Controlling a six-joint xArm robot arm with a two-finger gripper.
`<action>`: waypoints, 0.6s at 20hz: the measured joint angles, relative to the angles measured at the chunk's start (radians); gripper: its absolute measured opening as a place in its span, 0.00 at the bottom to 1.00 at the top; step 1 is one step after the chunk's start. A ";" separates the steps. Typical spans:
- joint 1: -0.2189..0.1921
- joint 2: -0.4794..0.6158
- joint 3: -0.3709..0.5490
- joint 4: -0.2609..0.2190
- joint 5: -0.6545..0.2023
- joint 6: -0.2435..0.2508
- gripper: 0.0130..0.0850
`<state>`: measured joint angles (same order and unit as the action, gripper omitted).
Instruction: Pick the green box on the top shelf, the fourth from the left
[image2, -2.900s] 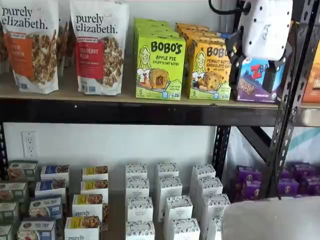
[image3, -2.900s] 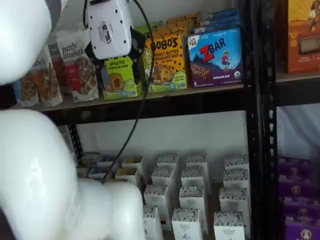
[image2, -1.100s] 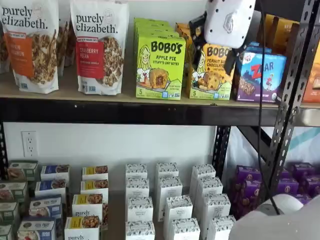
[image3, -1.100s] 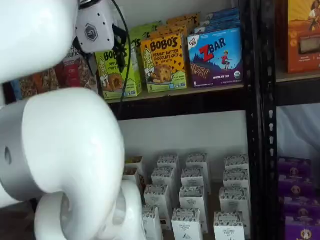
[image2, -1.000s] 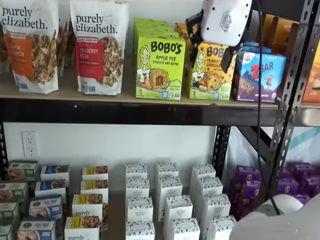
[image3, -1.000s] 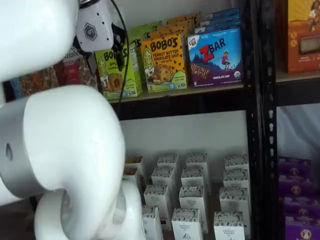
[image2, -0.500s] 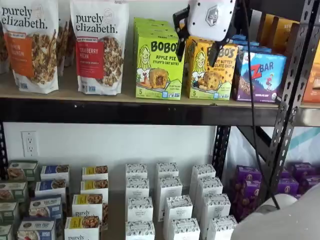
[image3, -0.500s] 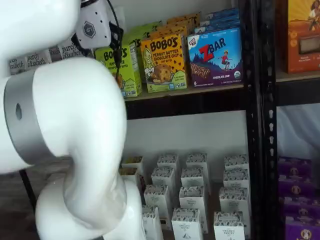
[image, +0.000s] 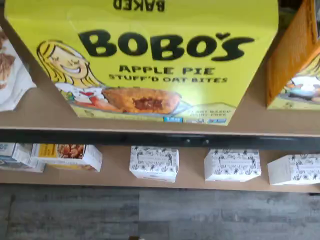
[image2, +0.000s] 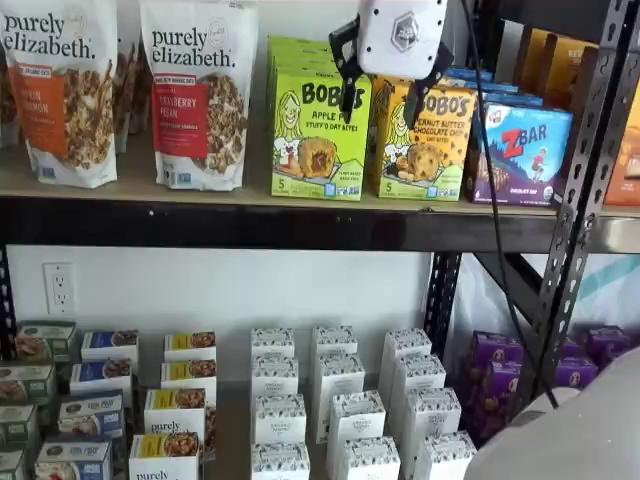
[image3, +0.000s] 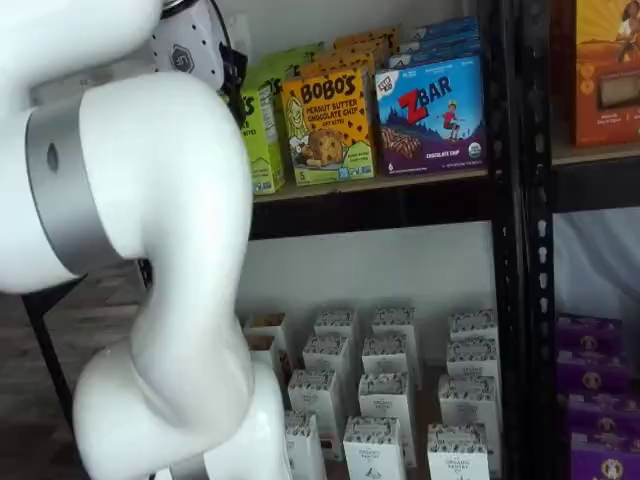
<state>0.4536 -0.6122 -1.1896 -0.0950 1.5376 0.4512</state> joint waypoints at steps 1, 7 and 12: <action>-0.003 0.010 -0.007 0.002 -0.008 -0.002 1.00; -0.047 0.077 -0.054 0.064 -0.047 -0.046 1.00; -0.054 0.139 -0.109 0.053 -0.044 -0.052 1.00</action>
<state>0.3999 -0.4731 -1.2989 -0.0415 1.4932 0.3991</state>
